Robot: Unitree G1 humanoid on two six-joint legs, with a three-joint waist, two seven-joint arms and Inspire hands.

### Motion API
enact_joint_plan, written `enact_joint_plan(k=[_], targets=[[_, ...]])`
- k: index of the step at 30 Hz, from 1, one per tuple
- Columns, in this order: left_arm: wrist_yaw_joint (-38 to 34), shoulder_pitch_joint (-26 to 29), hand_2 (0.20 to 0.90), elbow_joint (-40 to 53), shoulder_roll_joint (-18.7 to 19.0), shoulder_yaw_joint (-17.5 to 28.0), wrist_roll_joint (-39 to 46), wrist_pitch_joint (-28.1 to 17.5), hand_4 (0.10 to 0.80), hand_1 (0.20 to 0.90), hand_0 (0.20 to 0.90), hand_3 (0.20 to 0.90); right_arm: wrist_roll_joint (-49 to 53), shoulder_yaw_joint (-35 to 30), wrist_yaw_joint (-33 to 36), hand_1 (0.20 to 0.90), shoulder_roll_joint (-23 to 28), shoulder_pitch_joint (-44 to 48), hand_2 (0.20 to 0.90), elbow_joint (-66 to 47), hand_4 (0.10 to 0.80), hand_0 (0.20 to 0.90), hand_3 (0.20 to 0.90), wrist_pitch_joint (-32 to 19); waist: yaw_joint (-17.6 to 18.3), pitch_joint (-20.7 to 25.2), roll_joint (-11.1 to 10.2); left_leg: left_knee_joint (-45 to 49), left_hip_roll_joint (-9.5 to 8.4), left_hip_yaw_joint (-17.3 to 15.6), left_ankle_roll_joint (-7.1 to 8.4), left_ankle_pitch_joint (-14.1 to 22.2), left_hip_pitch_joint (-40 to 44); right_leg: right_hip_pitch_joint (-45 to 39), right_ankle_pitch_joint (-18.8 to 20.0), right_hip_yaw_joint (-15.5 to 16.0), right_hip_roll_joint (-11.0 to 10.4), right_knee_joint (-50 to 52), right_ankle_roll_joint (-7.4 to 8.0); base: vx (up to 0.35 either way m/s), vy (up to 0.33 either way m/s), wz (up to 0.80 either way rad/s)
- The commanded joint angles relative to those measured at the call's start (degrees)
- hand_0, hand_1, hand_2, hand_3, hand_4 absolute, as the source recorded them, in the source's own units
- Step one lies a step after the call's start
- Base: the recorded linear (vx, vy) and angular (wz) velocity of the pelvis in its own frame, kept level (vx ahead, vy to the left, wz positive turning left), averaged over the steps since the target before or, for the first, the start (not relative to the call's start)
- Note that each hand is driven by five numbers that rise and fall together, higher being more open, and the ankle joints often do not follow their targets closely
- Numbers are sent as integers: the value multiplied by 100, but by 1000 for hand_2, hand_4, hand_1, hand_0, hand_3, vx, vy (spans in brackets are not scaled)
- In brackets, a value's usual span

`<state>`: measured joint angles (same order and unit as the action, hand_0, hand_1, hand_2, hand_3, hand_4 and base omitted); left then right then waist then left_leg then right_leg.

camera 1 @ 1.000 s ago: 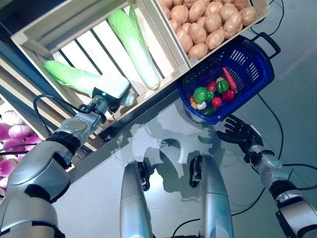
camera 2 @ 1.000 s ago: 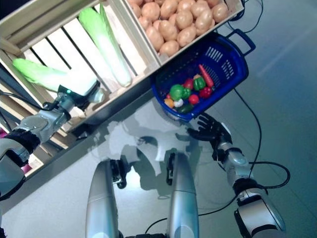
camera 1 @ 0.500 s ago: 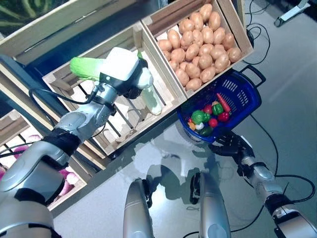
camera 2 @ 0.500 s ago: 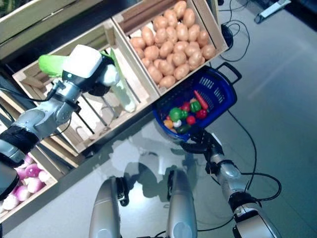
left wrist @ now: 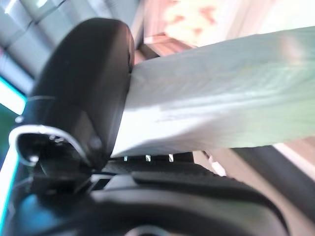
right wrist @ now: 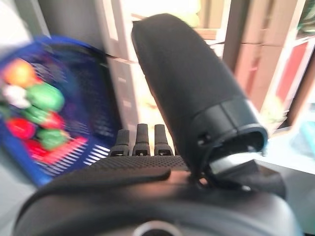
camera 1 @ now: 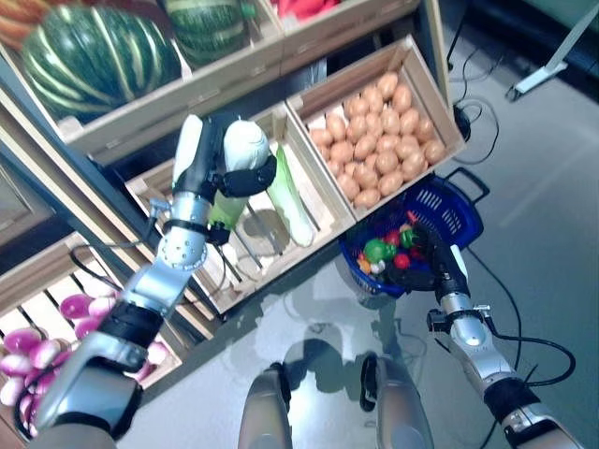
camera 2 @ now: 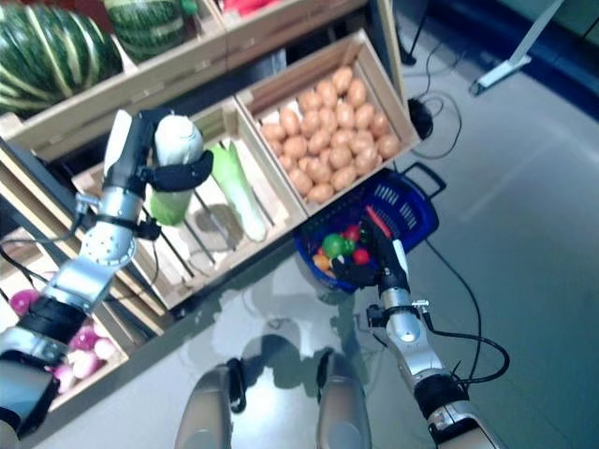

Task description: Put vegetables into the basket

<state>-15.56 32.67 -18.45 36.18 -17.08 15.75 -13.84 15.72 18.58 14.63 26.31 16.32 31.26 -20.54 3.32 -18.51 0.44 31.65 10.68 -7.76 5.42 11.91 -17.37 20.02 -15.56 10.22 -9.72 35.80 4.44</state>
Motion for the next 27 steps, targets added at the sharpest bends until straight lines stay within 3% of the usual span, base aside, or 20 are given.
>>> enact_joint_plan(k=[1, 6, 12, 19, 27], targets=[[395, 17, 300, 706, -306, 224, 900, -318, 400, 300, 300, 300, -467, -127, 298, 900, -141, 105, 900, -510, 800, 900, 900, -621, -75, 1078, 53, -1091, -290, -129, -296, -647, 511, -716, 778, 153, -77, -1123, -36, 82, -14, -17], [1001, -404, 300, 962, -807, 388, 2098, -60, 400, 300, 300, 300, -441, -200, -385, 900, -114, 58, 900, -926, 800, 900, 900, -527, -28, 1270, 29, -1990, -311, -206, -218, -960, 1185, -1419, 1017, 139, 150, -2088, 61, 60, -13, -18], [1448, -632, 300, 1112, -1162, 384, 2893, 137, 400, 300, 300, 300, -398, -132, -1135, 900, 27, 134, 900, -1209, 800, 900, 900, -191, 17, 1472, -8, -2703, -319, -243, -142, -1220, 1658, -1913, 1267, 128, 270, -2800, 118, 32, -19, -13], [1904, -639, 300, 958, -1448, 316, 3750, 319, 400, 300, 300, 300, 133, 94, -2058, 900, 184, 629, 900, -1308, 800, 900, 900, 971, 59, 1723, -32, -3310, -316, -384, -114, -1332, 2159, -2323, 1481, 85, 349, -3327, 151, 39, -16, -12], [1979, -546, 300, 922, -1561, 151, 3892, 503, 400, 300, 300, 300, 259, 439, -2660, 900, 239, 1257, 900, -978, 800, 900, 900, 1757, 13, 1829, -80, -3462, -347, -439, -132, -1311, 2373, -2503, 1574, 53, 368, -3548, 155, 23, -12, -6]])
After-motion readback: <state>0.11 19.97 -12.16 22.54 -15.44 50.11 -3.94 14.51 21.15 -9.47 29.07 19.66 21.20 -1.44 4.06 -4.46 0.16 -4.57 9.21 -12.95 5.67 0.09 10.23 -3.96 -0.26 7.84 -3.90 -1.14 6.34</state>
